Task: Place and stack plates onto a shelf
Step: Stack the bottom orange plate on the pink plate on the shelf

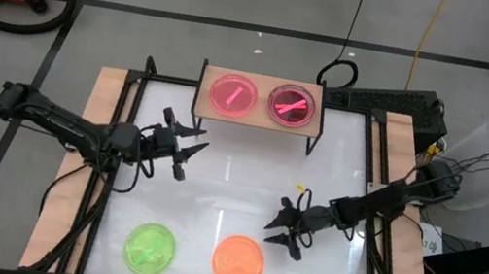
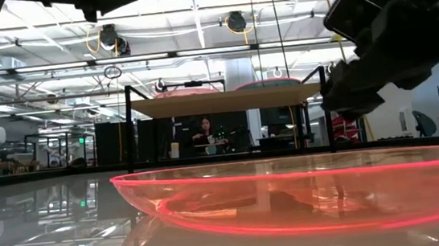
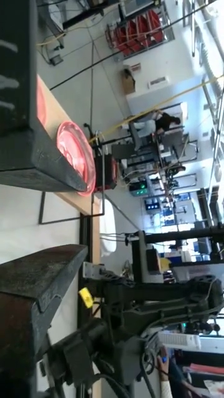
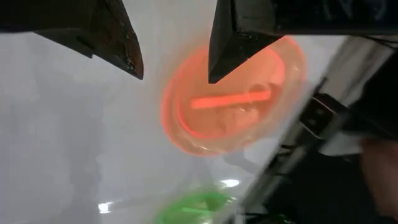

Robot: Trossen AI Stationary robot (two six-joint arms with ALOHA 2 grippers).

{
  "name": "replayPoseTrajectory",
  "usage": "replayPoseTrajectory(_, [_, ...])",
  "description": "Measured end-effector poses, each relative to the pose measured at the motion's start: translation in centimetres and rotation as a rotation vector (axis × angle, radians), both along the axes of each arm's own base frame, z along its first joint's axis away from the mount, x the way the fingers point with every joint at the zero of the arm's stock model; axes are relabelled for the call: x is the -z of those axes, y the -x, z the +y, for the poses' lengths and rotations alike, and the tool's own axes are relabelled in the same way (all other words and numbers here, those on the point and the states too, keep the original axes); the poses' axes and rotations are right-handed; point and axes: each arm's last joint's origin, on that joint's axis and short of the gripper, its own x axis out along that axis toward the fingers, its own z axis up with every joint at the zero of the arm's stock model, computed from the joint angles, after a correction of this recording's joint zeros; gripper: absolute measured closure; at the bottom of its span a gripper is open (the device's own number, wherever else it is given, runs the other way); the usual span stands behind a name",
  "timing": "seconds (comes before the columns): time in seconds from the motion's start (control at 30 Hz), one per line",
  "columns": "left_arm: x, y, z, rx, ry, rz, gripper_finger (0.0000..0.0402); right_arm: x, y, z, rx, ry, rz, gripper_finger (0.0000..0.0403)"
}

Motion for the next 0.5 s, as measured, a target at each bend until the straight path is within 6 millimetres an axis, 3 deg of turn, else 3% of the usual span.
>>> replayPoseTrajectory(0.3, [-0.2, 0.0, 0.2, -0.010, 0.004, -0.017, 0.0248, 0.6, -4.6, 2.0, -0.052, 0.039, 0.020, 0.0241])
replayPoseTrajectory(0.5, [-0.1, 0.0, 0.1, -0.004, 0.008, -0.011, 0.0248, 1.5, -5.7, 2.2, -0.054, 0.107, 0.126, 0.0241])
